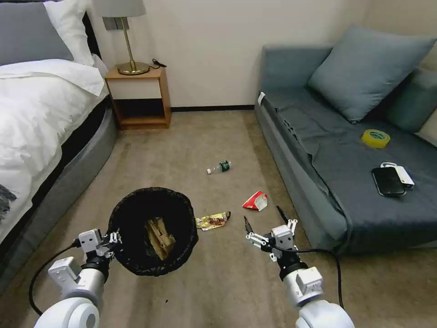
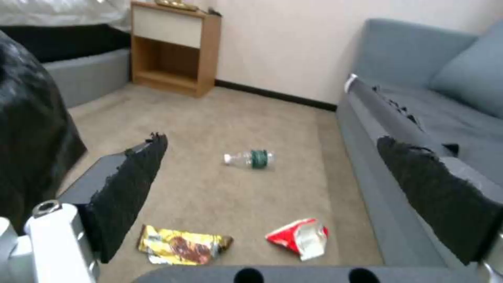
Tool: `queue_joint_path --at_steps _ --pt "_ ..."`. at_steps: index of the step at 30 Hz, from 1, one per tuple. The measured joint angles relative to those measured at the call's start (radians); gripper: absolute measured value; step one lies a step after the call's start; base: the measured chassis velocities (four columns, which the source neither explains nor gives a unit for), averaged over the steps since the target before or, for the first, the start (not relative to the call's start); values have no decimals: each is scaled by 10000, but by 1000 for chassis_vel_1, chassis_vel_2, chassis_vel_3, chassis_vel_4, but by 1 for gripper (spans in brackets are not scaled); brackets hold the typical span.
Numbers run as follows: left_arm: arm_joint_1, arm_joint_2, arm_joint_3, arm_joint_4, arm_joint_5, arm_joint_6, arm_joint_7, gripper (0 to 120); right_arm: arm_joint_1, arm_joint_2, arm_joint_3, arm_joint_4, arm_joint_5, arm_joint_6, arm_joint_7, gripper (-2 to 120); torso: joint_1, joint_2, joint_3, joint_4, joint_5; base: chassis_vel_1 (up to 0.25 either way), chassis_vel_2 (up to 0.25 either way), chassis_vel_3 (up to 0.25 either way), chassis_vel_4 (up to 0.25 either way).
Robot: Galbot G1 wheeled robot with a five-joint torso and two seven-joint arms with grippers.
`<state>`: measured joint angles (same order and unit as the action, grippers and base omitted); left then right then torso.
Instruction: Pick up the trash bin, then pick up the garbage on the floor and place it into the trash bin.
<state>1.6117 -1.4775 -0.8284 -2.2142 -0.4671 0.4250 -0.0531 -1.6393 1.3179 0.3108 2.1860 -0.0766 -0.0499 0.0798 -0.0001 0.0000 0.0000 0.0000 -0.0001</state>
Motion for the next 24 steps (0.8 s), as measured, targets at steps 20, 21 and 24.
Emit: queue_joint_path --at_steps 20,21,24 --pt "-78 127 -505 293 -236 -224 219 4 -76 201 9 -223 95 -19 -342 100 0 0 1 1 0 0 0 0 0" --pt "-87 131 -513 305 -251 -231 220 4 -62 193 13 -236 134 -19 -351 100 0 0 0 0 1 0 0 0 0" --pt "-88 133 -531 311 -270 -232 220 4 -45 191 17 -258 171 -19 -364 100 0 0 0 0 1 0 0 0 0"
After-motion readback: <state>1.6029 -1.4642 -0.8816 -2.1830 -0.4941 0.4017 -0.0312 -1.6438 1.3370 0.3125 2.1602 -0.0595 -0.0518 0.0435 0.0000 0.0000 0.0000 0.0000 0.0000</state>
